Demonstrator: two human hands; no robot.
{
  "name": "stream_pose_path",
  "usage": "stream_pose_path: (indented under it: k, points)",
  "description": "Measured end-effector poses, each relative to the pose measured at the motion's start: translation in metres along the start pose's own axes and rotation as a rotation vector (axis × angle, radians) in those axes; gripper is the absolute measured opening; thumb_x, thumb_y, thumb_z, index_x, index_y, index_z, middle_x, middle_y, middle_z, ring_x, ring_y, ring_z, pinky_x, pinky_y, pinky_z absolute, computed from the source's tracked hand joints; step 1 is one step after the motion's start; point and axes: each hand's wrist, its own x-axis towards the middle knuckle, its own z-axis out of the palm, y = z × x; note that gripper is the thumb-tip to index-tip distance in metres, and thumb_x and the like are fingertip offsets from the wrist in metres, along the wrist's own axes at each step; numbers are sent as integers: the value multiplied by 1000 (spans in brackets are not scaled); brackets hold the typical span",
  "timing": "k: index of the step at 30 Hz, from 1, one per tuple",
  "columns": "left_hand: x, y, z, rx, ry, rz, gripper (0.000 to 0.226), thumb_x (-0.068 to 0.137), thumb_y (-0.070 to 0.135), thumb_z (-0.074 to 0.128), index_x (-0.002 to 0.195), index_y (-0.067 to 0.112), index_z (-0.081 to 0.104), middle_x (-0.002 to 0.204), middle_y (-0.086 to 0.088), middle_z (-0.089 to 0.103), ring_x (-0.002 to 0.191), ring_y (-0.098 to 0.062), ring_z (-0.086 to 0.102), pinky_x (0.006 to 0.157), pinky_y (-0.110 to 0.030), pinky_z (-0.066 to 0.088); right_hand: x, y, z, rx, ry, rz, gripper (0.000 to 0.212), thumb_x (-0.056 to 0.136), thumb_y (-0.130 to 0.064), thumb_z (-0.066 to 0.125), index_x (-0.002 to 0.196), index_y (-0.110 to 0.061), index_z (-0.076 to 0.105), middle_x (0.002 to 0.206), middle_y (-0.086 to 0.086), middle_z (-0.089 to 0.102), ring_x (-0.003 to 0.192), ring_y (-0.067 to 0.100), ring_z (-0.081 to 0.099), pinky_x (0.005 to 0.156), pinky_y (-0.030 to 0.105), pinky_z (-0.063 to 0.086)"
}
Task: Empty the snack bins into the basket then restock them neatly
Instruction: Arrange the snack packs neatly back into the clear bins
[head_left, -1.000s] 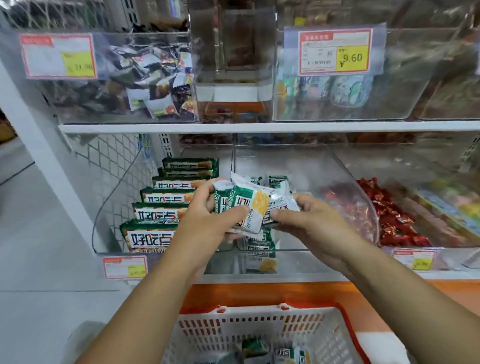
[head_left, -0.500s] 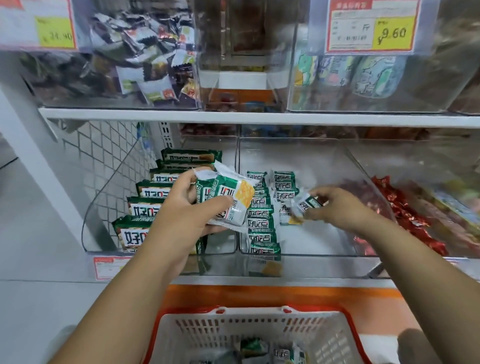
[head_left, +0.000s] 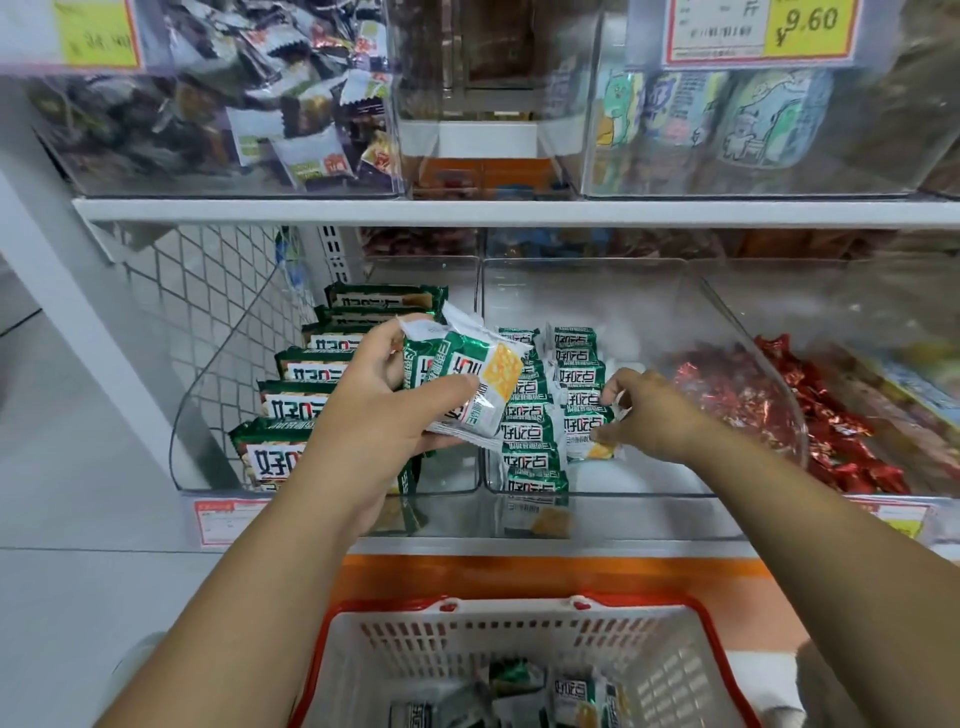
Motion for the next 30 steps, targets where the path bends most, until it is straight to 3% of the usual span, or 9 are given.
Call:
stream_pose_path:
  k: [4, 6, 9, 11, 15, 20, 23, 26, 30]
  points:
    - [-7, 2, 6, 21, -39, -14, 53, 84, 10, 72, 130, 27, 50, 121, 4, 69, 89, -20, 74, 81, -45, 60, -15, -14, -16, -21, 100, -38, 47, 79, -37, 76, 119, -19, 56, 121, 11, 46, 92, 22, 57, 85, 27, 43]
    - [-11, 2, 10, 34, -75, -22, 54, 83, 9, 74, 129, 25, 51, 119, 3, 70, 89, -21, 74, 79, -44, 61, -36, -35, -30, 180, 177, -121, 35, 84, -37, 71, 113, -20, 62, 111, 10, 57, 91, 21, 61, 87, 32, 48]
    - [-17, 1, 18, 53, -130, -16, 53, 80, 9, 76, 126, 24, 54, 110, 7, 74, 90, -21, 74, 76, -41, 61, -83, -69, -46, 647, -16, -216, 28, 87, -38, 63, 105, -17, 66, 97, 7, 70, 87, 18, 68, 82, 36, 55]
    - [-20, -1, 22, 51, -155, -22, 56, 77, 13, 78, 126, 23, 53, 109, 7, 74, 92, -22, 74, 72, -38, 61, -107, -80, -43, 723, -140, -261, 40, 75, -41, 69, 107, -18, 62, 92, 2, 72, 83, 15, 69, 80, 35, 56]
    - [-26, -3, 28, 25, -159, -27, 63, 67, 29, 78, 125, 22, 54, 111, 2, 73, 92, -22, 74, 67, -31, 60, -115, -78, -31, 840, -130, -206, 36, 77, -16, 77, 108, -17, 59, 91, 1, 74, 75, 13, 68, 76, 35, 56]
    - [-24, -5, 21, -27, -75, -42, 41, 86, 12, 71, 117, 32, 56, 123, 5, 63, 90, -16, 74, 74, -32, 61, -98, -54, -49, 876, 71, -102, 27, 79, 0, 69, 101, -15, 64, 105, 15, 69, 85, 23, 69, 80, 34, 58]
    - [-22, -4, 13, -12, -44, -17, 46, 88, 6, 68, 126, 25, 51, 117, 10, 68, 84, -16, 75, 72, -35, 62, -78, -28, -53, 660, 176, 2, 30, 73, -5, 75, 96, -16, 60, 99, 13, 68, 82, 21, 66, 81, 37, 57]
    - [-20, -3, 8, 31, -45, 26, 34, 89, 4, 66, 107, 28, 50, 78, 34, 69, 78, -3, 72, 66, -31, 62, -60, -13, -44, 354, 71, 25, 25, 72, -9, 79, 87, -21, 63, 81, -1, 71, 77, 19, 65, 73, 32, 50]
    - [-19, -1, 4, 67, -49, 33, 30, 89, 6, 67, 107, 26, 55, 95, 17, 75, 81, -10, 73, 63, -32, 62, -38, -7, -26, 158, 12, 64, 30, 68, -14, 84, 84, -12, 59, 70, 1, 65, 67, 19, 59, 59, 28, 41]
